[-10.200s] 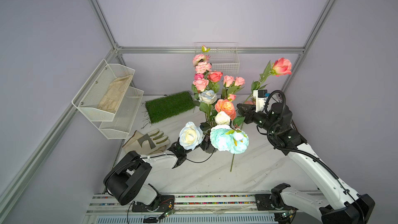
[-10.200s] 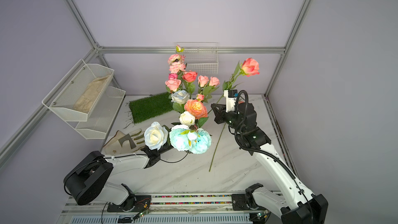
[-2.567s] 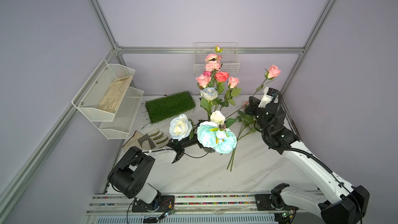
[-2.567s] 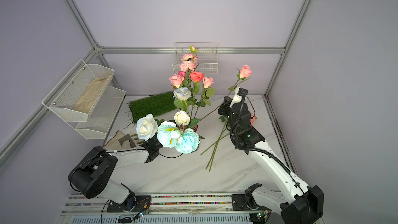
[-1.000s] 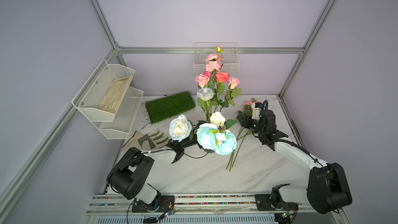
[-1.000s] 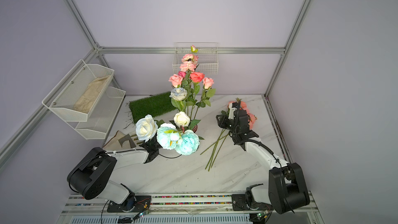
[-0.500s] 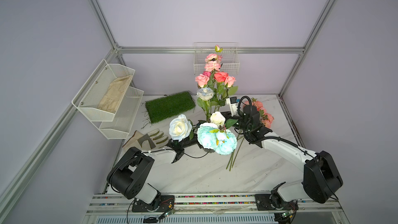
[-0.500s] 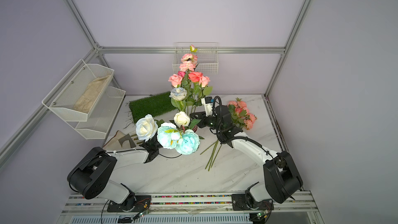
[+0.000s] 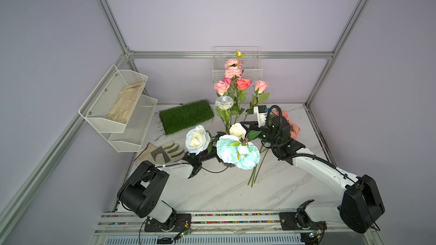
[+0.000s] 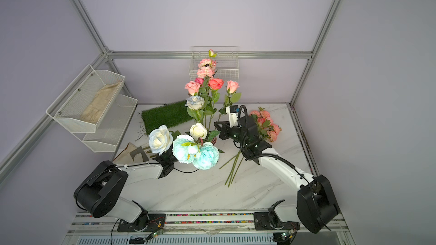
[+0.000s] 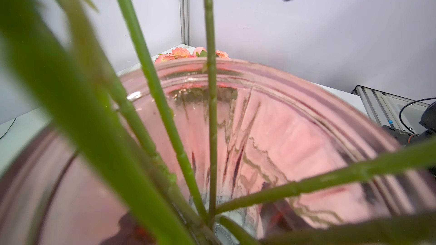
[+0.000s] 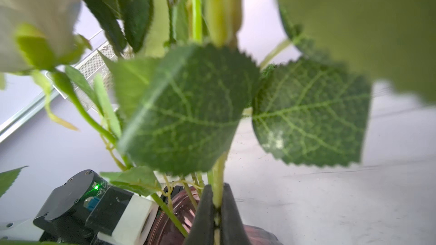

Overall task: Pick out pink flowers from the vase
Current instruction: Pick up the flower from the vase, then place the flower at the center of the board.

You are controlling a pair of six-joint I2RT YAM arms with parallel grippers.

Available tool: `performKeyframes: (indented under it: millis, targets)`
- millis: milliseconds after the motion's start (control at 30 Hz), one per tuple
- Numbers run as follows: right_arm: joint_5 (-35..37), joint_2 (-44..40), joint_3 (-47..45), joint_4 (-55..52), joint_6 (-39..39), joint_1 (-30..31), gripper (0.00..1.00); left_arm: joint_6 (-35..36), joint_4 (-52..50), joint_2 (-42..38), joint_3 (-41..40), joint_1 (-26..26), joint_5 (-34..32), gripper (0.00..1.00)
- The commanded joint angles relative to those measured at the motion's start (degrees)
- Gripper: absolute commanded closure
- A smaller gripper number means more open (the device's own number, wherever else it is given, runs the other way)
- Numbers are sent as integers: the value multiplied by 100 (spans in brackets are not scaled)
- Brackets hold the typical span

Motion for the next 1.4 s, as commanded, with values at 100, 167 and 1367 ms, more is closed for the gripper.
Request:
performKeyframes:
  millis: [100, 167, 1367]
  targets:
    - [2604, -541, 947, -2179, -632, -533, 97, -142, -993, 169, -47, 31, 107, 100]
    - [3212, -671, 1061, -2550, -590, -1047, 97, -129, -1000, 144, -60, 31, 124, 100]
    - [-177, 950, -280, -875, 778, -2712, 64, 25, -1115, -1, -42, 31, 390, 100]
